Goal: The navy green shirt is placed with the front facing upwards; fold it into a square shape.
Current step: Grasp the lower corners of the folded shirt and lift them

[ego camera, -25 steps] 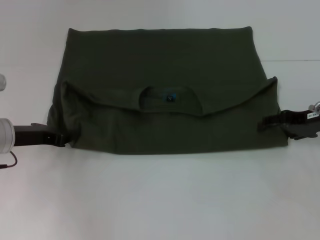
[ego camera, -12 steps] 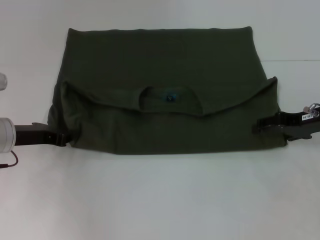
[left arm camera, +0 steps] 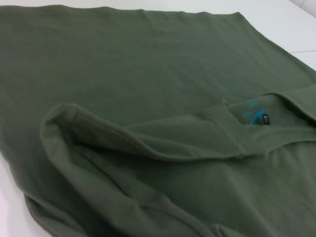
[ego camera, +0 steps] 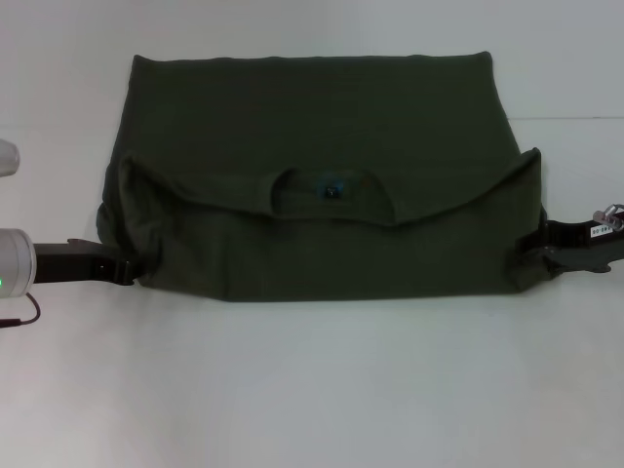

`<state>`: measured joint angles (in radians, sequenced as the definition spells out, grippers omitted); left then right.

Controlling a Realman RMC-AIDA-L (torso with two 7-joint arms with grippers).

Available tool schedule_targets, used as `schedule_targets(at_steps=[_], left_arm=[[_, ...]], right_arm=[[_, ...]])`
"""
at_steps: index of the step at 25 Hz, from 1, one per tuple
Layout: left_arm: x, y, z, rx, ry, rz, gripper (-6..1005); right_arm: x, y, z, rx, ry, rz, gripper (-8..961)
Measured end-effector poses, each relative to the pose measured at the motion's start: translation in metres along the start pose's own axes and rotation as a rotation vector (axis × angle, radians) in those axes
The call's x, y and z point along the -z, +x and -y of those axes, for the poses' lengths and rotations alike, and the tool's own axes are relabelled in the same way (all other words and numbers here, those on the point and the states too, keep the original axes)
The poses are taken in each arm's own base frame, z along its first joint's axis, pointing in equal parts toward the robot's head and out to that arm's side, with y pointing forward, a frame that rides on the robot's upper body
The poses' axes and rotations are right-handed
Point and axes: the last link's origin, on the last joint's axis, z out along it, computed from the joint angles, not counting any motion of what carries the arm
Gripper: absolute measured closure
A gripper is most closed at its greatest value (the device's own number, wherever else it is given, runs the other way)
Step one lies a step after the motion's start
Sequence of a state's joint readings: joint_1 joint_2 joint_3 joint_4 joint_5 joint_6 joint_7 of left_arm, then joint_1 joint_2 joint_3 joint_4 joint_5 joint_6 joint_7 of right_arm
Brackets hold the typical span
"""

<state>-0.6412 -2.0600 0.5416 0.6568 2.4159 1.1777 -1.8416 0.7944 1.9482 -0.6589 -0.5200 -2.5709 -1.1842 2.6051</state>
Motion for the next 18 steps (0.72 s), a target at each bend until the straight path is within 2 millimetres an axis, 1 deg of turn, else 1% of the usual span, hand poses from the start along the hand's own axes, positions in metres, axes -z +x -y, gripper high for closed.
schedule_targets(at_steps=[2,8,18], left_arm=[[-0.0001,0.0000,0.0000,0.000,0.000,0.000,934],[-0.0001,0.0000,0.0001,0.000,0.001,0.000,931],[0.0035,0.0015,0.0011,0.011,-0.007,0.006,927]], right_arm=[[0.0001,0.0003,0.0004,0.005,0.001,0.000,547],[0.0010,0.0008,0.0021,0.015,0.004,0.001,796],[0.0042,0.0021,0.0020,0.050,-0.006,-0.020,888]])
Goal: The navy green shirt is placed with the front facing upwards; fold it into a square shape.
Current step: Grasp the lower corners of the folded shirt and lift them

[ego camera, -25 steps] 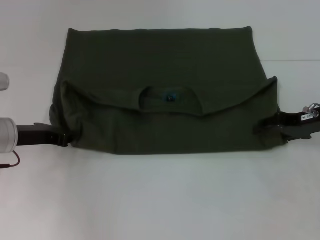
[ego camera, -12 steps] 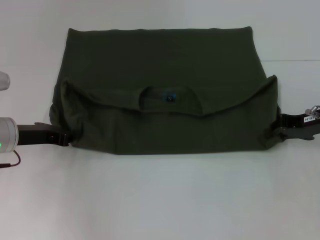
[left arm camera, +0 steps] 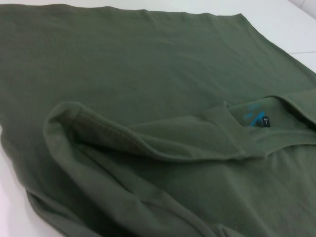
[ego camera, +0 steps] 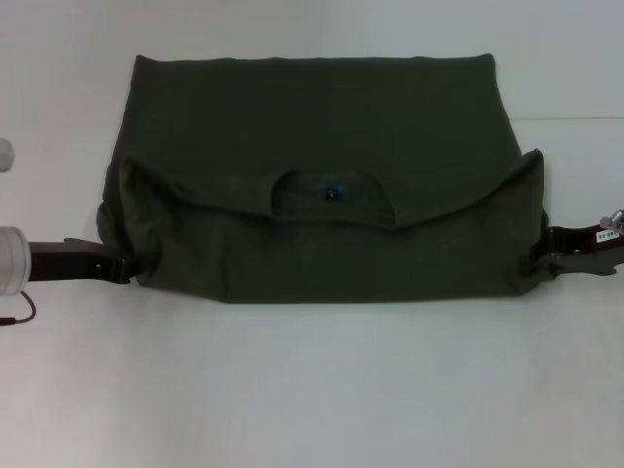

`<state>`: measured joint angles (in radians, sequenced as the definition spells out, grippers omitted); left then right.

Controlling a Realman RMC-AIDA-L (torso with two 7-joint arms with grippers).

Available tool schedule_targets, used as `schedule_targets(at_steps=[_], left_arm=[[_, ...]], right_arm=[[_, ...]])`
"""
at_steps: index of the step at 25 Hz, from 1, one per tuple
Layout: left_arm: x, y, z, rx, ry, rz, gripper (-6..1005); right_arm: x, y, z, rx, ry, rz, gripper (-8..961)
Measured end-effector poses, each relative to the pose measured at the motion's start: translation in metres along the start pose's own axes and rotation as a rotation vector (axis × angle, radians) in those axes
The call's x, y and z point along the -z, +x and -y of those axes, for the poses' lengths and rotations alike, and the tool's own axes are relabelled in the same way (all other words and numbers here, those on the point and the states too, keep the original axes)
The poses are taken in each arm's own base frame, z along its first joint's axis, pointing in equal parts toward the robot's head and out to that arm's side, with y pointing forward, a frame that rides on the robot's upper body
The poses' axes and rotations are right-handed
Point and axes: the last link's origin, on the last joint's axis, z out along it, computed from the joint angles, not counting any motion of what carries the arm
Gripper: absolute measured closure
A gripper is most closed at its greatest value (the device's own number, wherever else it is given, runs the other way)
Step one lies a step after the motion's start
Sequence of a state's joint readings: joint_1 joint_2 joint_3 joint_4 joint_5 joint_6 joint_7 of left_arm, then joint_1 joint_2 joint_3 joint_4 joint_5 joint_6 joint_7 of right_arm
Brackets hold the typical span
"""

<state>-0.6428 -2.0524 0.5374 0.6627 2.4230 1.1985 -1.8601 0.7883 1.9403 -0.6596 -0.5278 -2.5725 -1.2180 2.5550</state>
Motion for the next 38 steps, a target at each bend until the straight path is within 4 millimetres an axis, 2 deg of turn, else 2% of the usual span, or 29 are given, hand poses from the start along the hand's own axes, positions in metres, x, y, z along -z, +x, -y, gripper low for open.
schedule_targets(at_steps=[7,12,25,32,38], left_arm=[[0.017,0.005,0.002,0.047,-0.027,0.039,924],[0.035,0.001,0.001,0.074,-0.057,0.113,922],[0.093,-0.035,-0.011,0.179,-0.224,0.355,917],[0.100,-0.050,-0.023,0.173,-0.314,0.446,914],[0.105,-0.057,-0.031,0.168,-0.360,0.517,911]], right_arm=[[0.011,0.007,0.000,0.047,-0.035,-0.065,898],[0.020,0.021,0.004,0.075,-0.050,-0.149,898],[0.029,0.071,0.000,0.171,-0.116,-0.476,897],[0.026,0.089,-0.004,0.236,-0.117,-0.599,897],[0.027,0.093,-0.012,0.268,-0.145,-0.650,898]])
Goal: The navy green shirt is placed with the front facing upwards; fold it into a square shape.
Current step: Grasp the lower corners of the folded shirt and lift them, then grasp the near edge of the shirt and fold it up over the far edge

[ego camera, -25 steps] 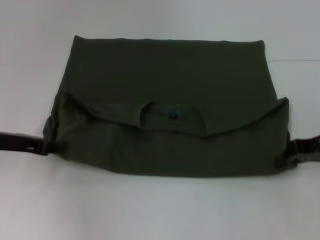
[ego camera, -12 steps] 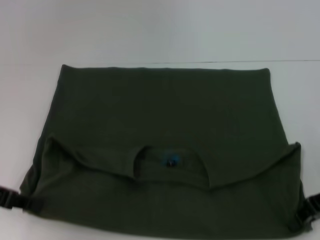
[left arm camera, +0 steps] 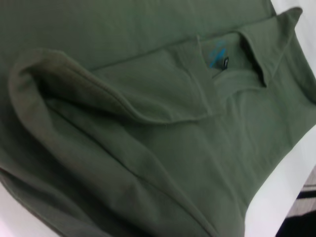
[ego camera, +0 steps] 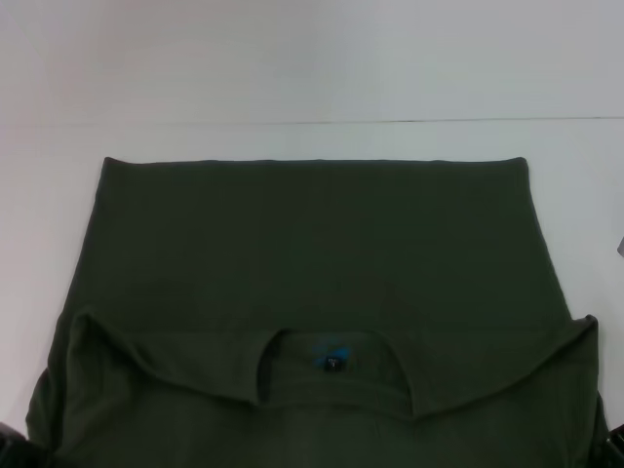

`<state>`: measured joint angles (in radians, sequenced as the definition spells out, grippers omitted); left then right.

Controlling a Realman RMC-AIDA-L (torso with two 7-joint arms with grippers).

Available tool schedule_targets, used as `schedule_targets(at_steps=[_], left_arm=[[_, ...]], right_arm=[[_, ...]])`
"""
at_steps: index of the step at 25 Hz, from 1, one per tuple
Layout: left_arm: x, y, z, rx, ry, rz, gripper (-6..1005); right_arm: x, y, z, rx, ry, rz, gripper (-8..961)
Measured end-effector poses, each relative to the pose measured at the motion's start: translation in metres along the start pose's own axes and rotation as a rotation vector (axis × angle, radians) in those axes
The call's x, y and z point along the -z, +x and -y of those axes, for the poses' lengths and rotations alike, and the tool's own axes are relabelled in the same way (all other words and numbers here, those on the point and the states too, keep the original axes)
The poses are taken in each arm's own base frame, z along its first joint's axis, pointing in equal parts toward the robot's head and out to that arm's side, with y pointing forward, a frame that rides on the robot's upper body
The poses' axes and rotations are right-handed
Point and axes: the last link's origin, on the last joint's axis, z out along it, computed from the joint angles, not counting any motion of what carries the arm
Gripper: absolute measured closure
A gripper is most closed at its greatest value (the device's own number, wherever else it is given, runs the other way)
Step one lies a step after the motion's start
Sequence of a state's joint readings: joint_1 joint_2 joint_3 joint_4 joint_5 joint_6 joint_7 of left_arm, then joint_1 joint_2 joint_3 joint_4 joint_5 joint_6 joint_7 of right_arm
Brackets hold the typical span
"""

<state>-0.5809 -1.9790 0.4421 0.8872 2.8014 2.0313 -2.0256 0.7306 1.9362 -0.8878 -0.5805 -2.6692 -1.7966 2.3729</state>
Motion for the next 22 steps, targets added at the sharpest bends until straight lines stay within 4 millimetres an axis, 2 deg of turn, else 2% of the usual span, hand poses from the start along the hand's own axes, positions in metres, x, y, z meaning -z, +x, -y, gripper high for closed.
schedule_targets(at_steps=[7,10,14,18,22], left_arm=[[-0.001,0.001,0.000,-0.002,0.008,0.017,908],[0.002,0.009,-0.001,-0.017,0.005,-0.019,907],[0.013,0.021,-0.001,-0.029,0.014,-0.092,905],[0.027,0.039,0.002,-0.047,0.049,-0.206,904],[0.029,0.052,0.006,-0.059,0.086,-0.264,902]], right_arm=[[0.003,0.002,0.001,-0.006,-0.006,0.007,898],[0.009,0.000,0.002,-0.008,-0.011,0.042,898],[0.026,-0.003,0.005,-0.009,-0.018,0.141,898],[0.055,-0.005,0.012,-0.042,-0.042,0.301,898],[0.068,-0.013,0.014,-0.048,-0.059,0.404,897]])
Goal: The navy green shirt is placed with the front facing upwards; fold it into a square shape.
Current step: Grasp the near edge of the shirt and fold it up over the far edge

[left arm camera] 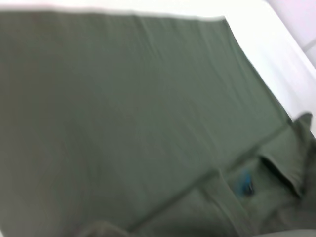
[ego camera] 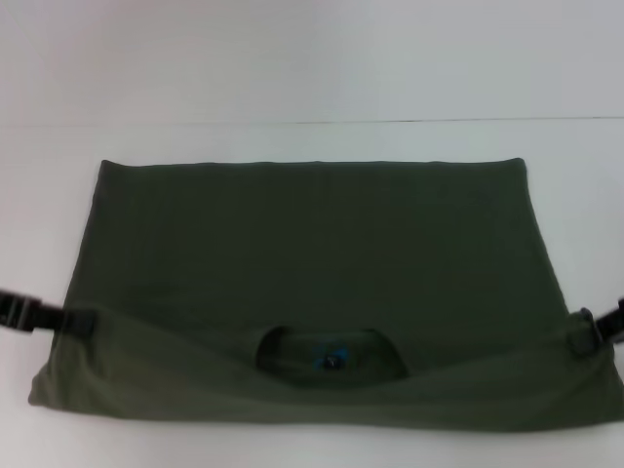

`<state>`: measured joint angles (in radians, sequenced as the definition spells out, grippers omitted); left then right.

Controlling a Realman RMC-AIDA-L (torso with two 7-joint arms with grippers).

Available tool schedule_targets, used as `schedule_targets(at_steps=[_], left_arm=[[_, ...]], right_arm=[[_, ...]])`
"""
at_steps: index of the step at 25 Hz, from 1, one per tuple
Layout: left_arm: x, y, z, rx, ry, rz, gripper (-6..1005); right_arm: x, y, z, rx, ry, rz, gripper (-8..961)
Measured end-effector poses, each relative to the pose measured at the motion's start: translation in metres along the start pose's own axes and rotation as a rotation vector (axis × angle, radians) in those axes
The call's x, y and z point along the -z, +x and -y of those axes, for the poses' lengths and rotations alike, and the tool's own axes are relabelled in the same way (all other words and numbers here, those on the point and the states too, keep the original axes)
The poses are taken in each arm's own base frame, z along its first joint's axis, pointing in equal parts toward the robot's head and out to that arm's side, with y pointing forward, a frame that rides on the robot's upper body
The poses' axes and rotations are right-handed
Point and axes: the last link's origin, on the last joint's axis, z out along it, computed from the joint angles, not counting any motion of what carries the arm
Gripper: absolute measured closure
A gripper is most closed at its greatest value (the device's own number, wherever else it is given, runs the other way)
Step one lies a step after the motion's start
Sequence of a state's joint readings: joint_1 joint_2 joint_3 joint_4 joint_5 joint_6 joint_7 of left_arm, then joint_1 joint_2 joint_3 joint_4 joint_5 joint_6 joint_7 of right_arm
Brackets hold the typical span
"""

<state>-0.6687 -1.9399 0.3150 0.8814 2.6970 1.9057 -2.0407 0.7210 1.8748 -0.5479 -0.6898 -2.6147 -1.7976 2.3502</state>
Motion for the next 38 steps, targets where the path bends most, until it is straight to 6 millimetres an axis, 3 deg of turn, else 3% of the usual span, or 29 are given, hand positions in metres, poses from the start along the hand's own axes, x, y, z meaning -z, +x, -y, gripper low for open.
schedule_targets(at_steps=[4,18,27,38], left_arm=[[-0.003,0.021,0.005,-0.012,0.044,-0.113,900],[-0.018,0.064,0.023,0.007,0.151,-0.390,894],[-0.041,0.076,0.028,0.038,0.238,-0.504,891],[-0.070,0.076,0.033,0.086,0.329,-0.597,886]], right_arm=[[0.003,-0.010,0.001,-0.008,-0.004,0.070,897],[0.019,-0.054,0.015,-0.083,0.020,0.471,897],[0.001,-0.078,0.010,-0.080,0.030,0.653,898],[-0.026,-0.094,0.011,-0.103,0.097,0.788,898]])
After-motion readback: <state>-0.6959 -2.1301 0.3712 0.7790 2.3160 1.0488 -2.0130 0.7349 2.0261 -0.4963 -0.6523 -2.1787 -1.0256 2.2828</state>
